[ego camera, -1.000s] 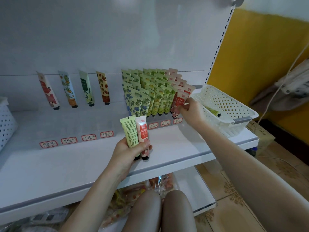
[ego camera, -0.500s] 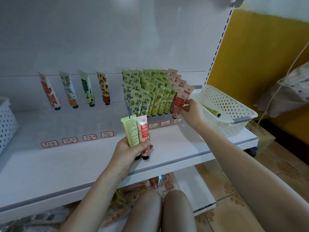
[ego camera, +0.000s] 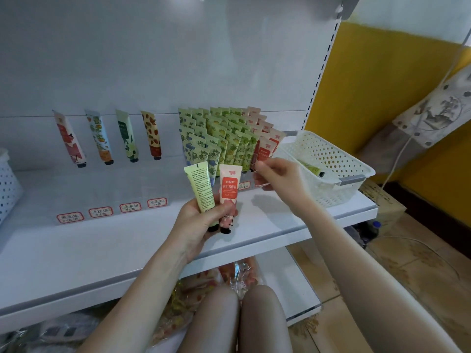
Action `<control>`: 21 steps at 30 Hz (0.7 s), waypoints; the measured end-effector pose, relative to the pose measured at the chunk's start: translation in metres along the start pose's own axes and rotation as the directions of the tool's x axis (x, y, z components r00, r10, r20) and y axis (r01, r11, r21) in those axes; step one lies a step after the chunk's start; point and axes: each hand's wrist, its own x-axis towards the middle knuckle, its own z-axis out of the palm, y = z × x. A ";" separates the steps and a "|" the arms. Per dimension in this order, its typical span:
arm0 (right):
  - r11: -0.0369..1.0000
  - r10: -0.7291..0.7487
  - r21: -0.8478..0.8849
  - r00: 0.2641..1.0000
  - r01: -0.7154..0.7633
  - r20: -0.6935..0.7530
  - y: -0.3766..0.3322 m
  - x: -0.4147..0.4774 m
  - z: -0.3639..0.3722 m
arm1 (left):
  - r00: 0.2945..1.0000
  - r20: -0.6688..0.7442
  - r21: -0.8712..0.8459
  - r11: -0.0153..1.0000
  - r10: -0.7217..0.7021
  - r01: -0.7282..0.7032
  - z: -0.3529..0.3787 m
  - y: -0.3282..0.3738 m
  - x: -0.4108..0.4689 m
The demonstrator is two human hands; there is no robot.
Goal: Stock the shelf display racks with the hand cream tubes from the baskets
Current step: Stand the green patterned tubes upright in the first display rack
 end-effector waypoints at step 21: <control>0.992 0.026 -0.114 0.975 -0.053 -0.221 0.009 -0.005 -0.041 | 0.985 -0.068 0.420 0.900 0.158 -0.116 0.010 -0.009 -0.002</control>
